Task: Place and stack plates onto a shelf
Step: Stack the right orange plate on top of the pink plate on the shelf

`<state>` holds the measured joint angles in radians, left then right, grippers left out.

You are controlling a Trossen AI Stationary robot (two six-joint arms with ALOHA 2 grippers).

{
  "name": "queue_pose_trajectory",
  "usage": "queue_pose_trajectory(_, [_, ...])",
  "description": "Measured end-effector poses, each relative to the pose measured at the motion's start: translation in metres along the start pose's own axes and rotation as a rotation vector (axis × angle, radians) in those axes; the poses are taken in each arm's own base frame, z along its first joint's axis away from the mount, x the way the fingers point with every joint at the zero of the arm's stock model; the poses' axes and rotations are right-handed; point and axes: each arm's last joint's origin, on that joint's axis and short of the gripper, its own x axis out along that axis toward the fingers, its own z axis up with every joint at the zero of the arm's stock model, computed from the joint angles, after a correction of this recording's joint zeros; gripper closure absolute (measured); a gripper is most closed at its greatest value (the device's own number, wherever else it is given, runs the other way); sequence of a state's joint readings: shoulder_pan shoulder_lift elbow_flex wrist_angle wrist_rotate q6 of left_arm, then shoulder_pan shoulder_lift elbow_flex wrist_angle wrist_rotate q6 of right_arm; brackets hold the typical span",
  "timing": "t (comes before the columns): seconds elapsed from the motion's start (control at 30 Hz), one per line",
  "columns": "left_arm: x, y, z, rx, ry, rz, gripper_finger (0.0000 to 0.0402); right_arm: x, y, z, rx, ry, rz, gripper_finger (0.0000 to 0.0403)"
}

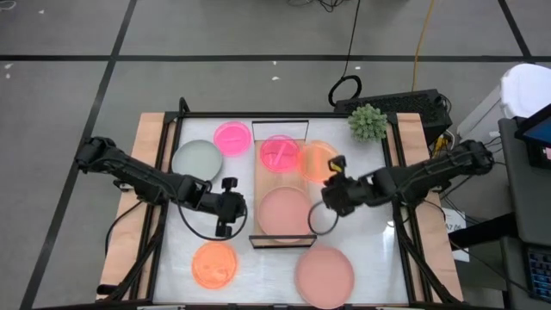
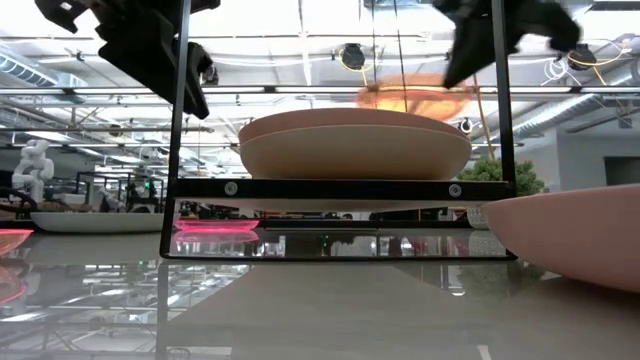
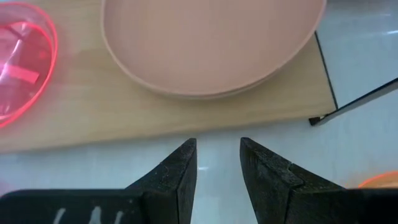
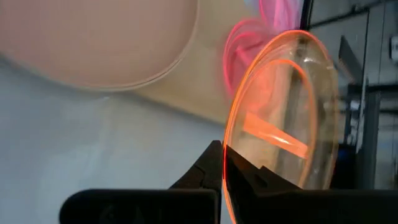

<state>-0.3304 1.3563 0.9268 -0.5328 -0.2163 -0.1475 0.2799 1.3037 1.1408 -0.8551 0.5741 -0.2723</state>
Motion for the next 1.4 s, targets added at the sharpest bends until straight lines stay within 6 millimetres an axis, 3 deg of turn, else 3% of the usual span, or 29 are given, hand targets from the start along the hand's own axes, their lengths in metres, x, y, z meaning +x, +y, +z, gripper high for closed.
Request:
queue_pose_trajectory(0.23, [-0.003, -0.007, -0.007, -0.030, 0.042, 0.069, 0.0272, 0.022, -0.040, -0.001, -0.035, -0.096, 0.034, 0.0403])
queue_pose_trajectory(0.47, [-0.006, -0.020, -0.010, -0.015, 0.022, 0.062, 0.0272, 0.036, -0.064, -0.003, -0.071, -0.200, 0.074, 0.0403])
queue_pose_trajectory(0.9, [0.007, -0.028, -0.033, -0.065, 0.034, 0.073, 0.0272, 0.091, -0.073, -0.001, -0.173, -0.227, 0.171, 0.0403])
queue_pose_trajectory(1.4, [0.009, -0.029, -0.032, -0.060, 0.000, 0.080, 0.0272, 0.142, -0.079, -0.006, -0.230, -0.228, 0.205, 0.0403])
